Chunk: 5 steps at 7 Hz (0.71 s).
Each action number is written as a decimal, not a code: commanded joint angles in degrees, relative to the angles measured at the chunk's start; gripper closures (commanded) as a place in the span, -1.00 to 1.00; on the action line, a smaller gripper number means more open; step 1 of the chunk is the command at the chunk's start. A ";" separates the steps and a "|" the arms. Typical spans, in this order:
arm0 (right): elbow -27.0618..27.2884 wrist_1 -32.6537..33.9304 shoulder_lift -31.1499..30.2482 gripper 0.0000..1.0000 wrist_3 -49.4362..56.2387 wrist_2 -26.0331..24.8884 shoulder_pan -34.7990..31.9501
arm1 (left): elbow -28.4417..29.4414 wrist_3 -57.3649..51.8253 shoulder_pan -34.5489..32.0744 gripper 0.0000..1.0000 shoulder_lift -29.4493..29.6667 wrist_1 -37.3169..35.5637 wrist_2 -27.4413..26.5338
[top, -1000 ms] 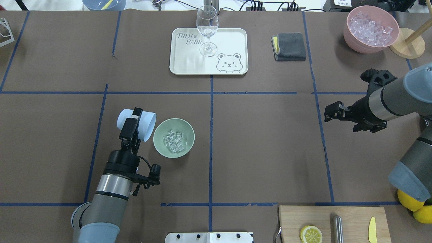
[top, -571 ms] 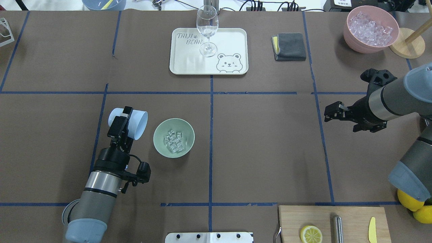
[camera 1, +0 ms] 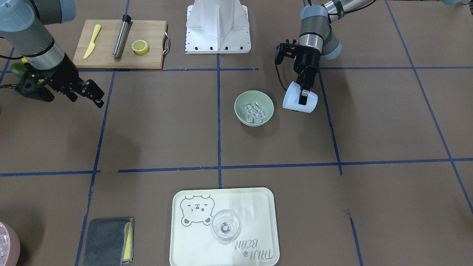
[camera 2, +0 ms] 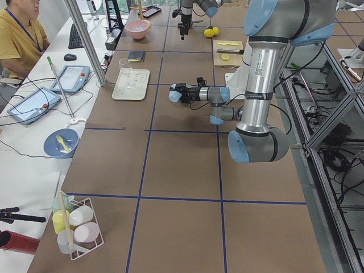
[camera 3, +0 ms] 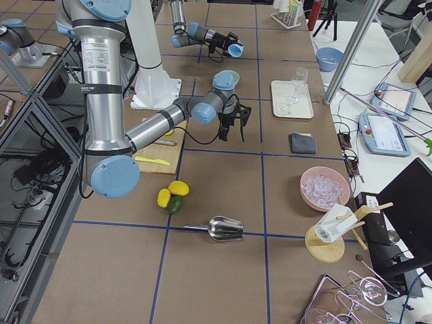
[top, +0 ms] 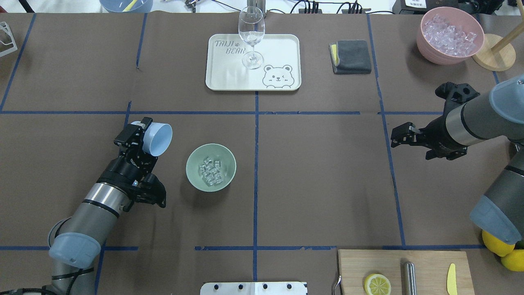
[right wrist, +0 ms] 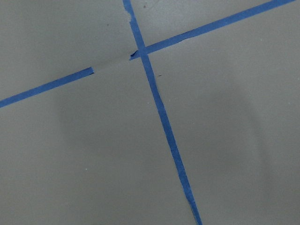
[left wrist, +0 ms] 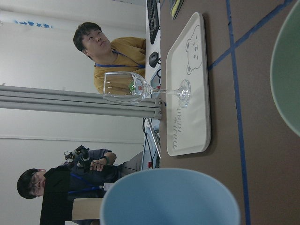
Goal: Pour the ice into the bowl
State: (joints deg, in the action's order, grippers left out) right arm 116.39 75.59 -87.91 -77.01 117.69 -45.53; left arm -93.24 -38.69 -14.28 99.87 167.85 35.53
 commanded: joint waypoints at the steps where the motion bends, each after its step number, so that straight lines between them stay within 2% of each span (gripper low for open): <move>1: 0.68 0.00 0.20 -1.00 -0.07 0.70 0.00 | -0.01 18.82 -2.41 1.00 -4.49 0.02 7.06; 2: 0.68 0.00 0.28 -1.00 -0.07 0.70 0.00 | -0.09 27.01 -3.03 1.00 -5.82 -0.06 7.35; 5: 1.12 0.00 0.46 -1.00 -0.07 0.44 0.00 | -3.17 55.90 -3.12 1.00 -14.60 0.55 6.74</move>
State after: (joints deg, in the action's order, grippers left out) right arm 117.31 75.59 -87.50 -77.12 118.22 -45.53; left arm -95.52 5.52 -17.36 88.28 168.30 42.54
